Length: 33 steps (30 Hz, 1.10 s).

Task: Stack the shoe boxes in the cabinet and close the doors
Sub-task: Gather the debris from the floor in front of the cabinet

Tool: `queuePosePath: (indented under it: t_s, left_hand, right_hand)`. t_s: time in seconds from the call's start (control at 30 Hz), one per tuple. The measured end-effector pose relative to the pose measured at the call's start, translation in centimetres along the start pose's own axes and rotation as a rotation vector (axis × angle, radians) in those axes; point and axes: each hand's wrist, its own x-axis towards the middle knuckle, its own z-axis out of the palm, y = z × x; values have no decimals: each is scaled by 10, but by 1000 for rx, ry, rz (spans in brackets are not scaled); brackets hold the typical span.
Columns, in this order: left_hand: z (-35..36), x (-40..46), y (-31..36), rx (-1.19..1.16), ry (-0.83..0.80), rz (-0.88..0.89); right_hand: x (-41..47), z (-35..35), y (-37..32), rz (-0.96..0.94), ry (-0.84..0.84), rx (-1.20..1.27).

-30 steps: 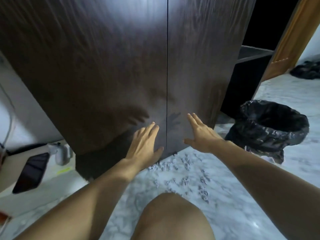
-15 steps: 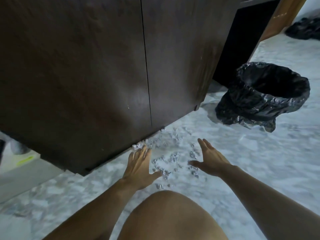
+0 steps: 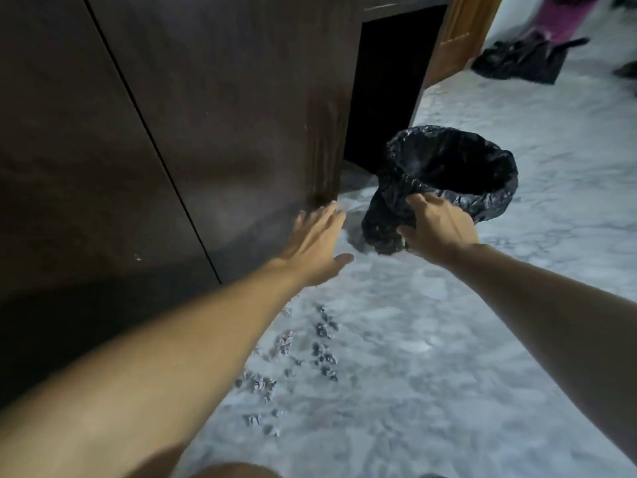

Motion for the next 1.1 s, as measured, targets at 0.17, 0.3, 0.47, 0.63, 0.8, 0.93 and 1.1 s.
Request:
queuePosePath:
  t_s: [0.17,0.3,0.47,0.63,0.8,0.93,1.1]
  left_hand:
    - [-13,72,44,89,59,154]
    - [-5,112,61,108,63,209]
    - [8,139,69,135,76,234]
    - [8,146,77,130,149,238]
    - [14,134,70,100,234,277]
    - [15,111,56,36,310,350]
    - [12,76,42,13,309,379]
  right_hand:
    - [27,-2,46,27,112,-96]
    - [38,10,72,46,130,-117]
    - [47,24,91,48,135,-116]
    - [51,25,93,44,118,-57]
    - [30,23,80,-32,113,-37]
    - [1,24,63,-77,131,-16]
    - [-26,23,40,-144,122,-7]
